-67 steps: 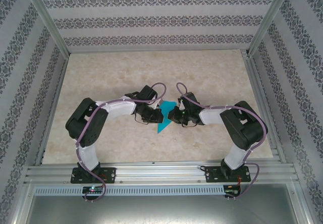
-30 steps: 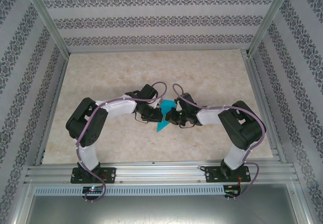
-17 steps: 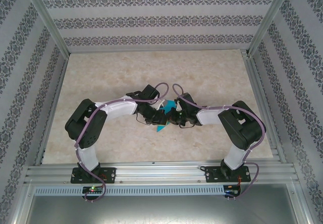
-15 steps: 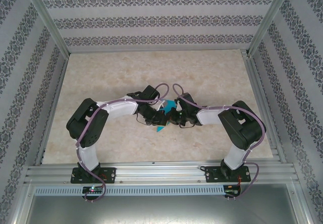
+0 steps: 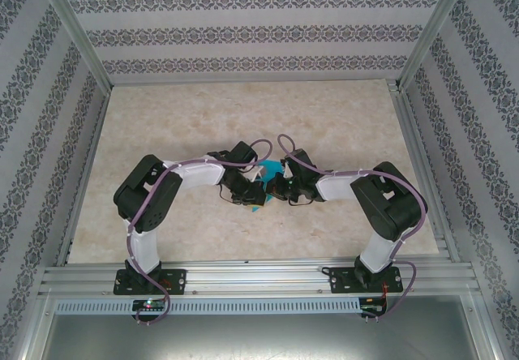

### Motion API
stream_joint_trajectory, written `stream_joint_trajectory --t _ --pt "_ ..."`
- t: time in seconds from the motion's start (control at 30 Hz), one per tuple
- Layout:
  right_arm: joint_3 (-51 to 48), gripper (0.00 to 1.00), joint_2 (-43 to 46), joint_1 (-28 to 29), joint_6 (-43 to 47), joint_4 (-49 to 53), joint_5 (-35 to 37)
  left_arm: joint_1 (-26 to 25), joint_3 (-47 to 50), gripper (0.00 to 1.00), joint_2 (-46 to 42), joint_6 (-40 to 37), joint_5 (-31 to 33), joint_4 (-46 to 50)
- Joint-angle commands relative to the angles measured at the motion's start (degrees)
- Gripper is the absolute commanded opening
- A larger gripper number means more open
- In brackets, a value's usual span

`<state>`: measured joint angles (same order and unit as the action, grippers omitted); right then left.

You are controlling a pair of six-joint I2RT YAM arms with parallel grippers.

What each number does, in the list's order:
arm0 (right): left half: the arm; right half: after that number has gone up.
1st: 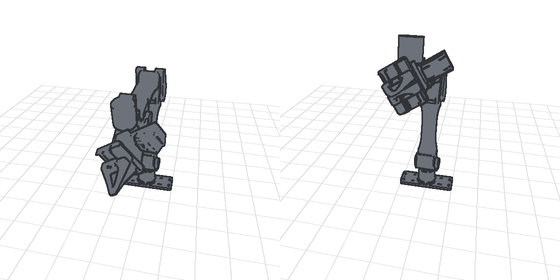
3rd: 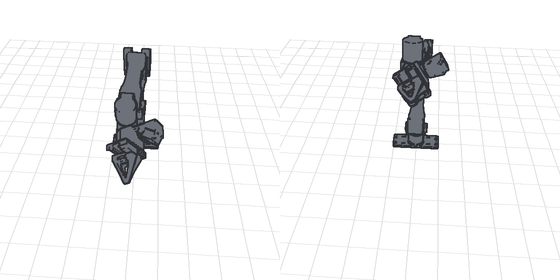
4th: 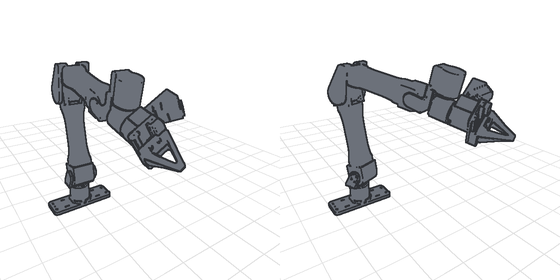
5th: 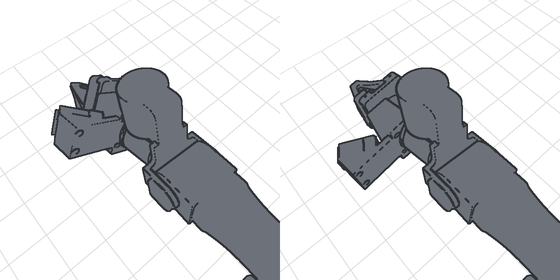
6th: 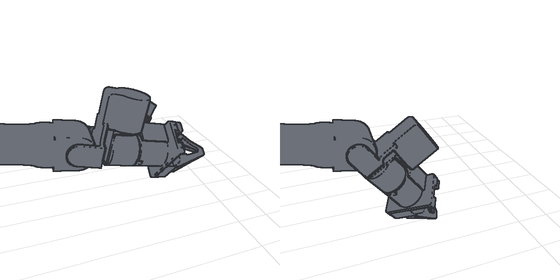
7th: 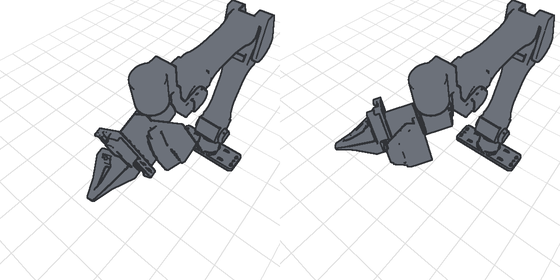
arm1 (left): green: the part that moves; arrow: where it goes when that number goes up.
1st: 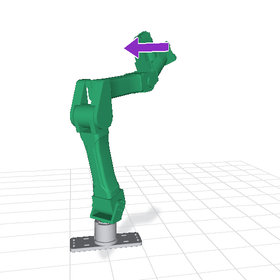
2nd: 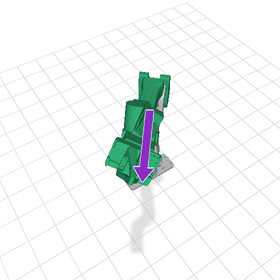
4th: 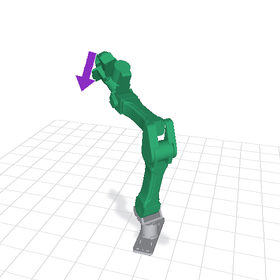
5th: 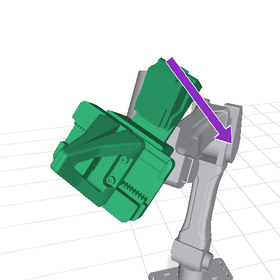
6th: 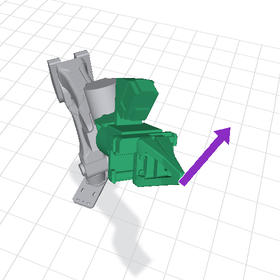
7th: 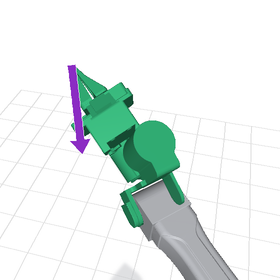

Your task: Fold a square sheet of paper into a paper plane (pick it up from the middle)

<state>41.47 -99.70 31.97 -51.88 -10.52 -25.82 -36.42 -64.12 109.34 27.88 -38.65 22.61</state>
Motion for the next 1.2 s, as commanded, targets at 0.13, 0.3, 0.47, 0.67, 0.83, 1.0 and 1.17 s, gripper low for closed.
stream_joint_trajectory --t 0.13,0.3,0.47,0.67,0.83,1.0,1.17 --pt "-0.8 0.06 -2.6 -0.8 1.2 3.2 2.5 -0.6 3.5 0.11 0.7 -1.2 1.1 2.0" --pt "-0.4 0.06 -2.5 -0.8 1.6 4.2 2.7 -0.6 5.7 0.11 -0.4 -1.9 1.2 3.6" --pt "-0.4 0.06 -2.4 -0.9 2.1 4.9 3.2 -0.6 10.3 0.10 -2.6 -0.6 1.7 1.4" --pt "0.0 0.06 -2.7 -0.9 2.8 5.6 3.1 -0.3 13.2 0.06 -6.0 2.3 4.3 -1.1" --pt "-0.1 0.06 -2.9 -0.9 2.7 5.6 3.2 0.9 13.9 0.06 -9.4 4.4 6.2 -0.8" --pt "-0.3 0.06 -2.3 -0.9 2.6 5.7 3.4 1.3 15.2 0.08 -13.9 6.7 2.5 -6.0" --pt "-0.1 0.07 -2.6 -0.9 2.4 5.5 3.2 1.2 14.2 0.11 -12.9 10.2 -4.1 -14.2"
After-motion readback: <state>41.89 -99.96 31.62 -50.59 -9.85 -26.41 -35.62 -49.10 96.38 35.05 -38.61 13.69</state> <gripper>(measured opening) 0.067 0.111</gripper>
